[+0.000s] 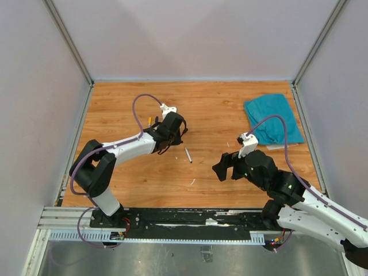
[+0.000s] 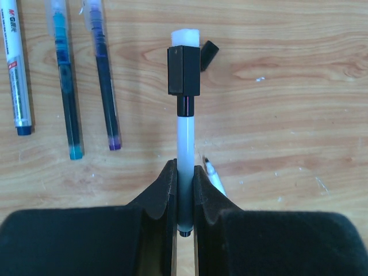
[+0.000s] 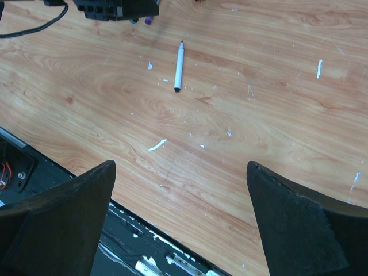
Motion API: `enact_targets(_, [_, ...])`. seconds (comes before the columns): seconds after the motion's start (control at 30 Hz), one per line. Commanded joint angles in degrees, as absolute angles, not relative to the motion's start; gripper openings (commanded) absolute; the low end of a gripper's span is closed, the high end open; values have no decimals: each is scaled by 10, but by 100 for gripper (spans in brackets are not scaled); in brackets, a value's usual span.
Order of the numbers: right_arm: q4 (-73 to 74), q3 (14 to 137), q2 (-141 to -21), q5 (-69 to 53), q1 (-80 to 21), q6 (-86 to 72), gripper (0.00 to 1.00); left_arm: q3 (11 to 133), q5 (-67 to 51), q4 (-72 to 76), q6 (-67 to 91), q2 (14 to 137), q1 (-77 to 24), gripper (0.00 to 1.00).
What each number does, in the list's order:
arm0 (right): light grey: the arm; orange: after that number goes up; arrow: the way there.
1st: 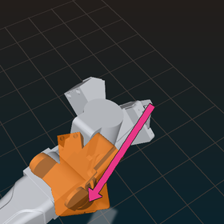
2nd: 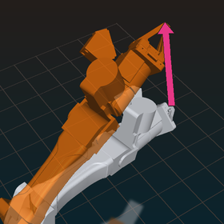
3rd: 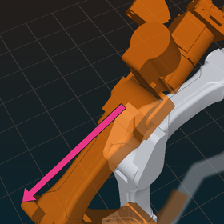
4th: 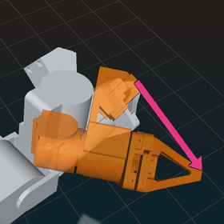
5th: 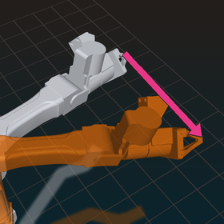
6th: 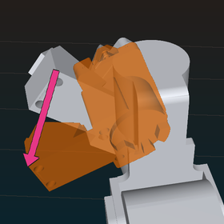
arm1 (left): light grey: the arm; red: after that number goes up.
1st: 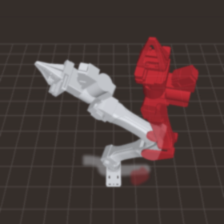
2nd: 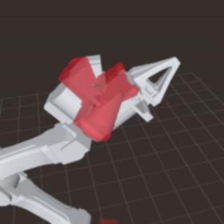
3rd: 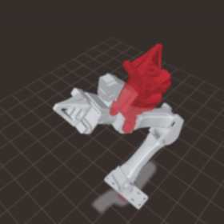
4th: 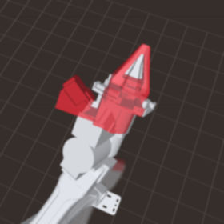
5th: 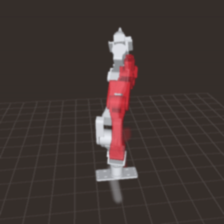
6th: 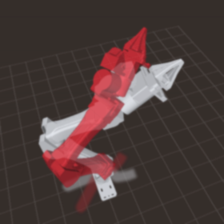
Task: Insert the pens into the pen caps
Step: Place the pen at the center of the board.
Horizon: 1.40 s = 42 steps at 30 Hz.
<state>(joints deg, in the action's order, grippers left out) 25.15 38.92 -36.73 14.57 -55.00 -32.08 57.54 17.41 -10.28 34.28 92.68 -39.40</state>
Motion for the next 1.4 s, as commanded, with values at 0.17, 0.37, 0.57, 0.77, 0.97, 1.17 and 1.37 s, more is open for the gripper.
enact_targets(0.17, [308,382,-362,173,-555,-344,97,667,224,-133,315,1033,-379,0])
enact_targets(0.37, [314,378,-362,166,-555,-342,97,678,244,-141,316,1062,-371,0])
enact_targets(0.57, [314,376,-368,157,-555,-341,97,688,251,-148,308,1083,-364,1])
enact_targets(0.77, [313,375,-370,153,-555,-341,97,706,249,-157,305,1106,-362,5])
enact_targets(0.97, [313,373,-369,147,-555,-340,97,712,249,-160,308,1119,-361,16])
enact_targets(1.17, [306,370,-362,144,-555,-344,97,709,249,-159,314,1122,-360,29])
enact_targets(1.37, [305,370,-360,142,-555,-345,97,706,244,-156,315,1125,-360,31])
